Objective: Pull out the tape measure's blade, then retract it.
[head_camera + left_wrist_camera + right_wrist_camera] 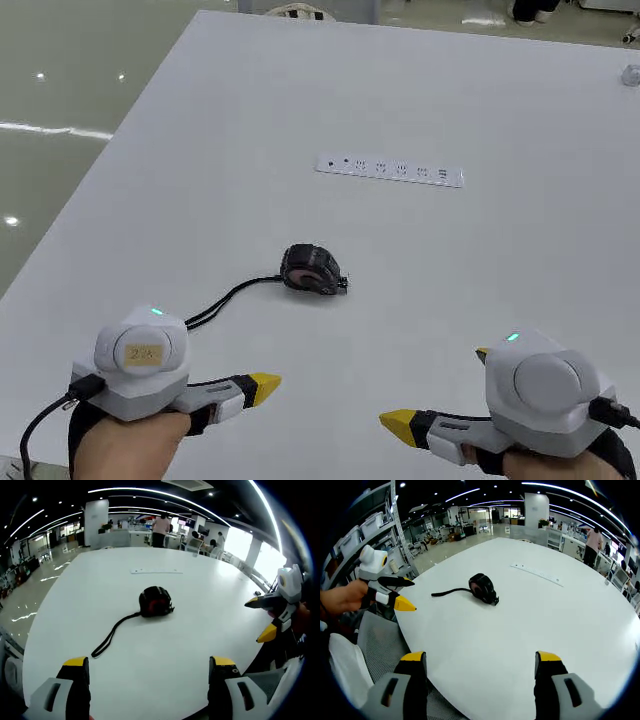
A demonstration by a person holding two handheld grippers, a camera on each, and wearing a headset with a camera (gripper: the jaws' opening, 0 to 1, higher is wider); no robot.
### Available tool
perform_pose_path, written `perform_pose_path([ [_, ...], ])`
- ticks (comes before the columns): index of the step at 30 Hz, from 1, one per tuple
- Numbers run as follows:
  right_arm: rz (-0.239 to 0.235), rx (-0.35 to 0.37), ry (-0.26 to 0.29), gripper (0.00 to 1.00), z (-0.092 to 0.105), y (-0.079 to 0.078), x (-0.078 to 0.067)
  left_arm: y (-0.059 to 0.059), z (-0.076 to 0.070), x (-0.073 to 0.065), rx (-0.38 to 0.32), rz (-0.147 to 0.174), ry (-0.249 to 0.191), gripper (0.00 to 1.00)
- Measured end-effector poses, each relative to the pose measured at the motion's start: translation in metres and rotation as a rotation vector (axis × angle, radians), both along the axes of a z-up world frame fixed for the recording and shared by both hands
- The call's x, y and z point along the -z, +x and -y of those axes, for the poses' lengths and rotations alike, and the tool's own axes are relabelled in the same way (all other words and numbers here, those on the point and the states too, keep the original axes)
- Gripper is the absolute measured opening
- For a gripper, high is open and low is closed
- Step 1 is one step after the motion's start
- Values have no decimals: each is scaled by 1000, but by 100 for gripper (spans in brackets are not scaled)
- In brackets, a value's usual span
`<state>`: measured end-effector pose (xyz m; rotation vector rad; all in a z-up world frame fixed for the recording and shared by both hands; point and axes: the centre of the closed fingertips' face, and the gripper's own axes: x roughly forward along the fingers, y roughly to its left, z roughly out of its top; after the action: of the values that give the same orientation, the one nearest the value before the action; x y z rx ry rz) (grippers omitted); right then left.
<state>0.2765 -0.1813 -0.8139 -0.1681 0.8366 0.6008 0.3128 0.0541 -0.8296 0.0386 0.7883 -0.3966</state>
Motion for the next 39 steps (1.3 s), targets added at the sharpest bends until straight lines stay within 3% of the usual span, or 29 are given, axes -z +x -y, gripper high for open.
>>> perform_pose_path([
  [39,-25,-80,-36,90,-7,28,23,34,12,16,58,-14,12,96],
])
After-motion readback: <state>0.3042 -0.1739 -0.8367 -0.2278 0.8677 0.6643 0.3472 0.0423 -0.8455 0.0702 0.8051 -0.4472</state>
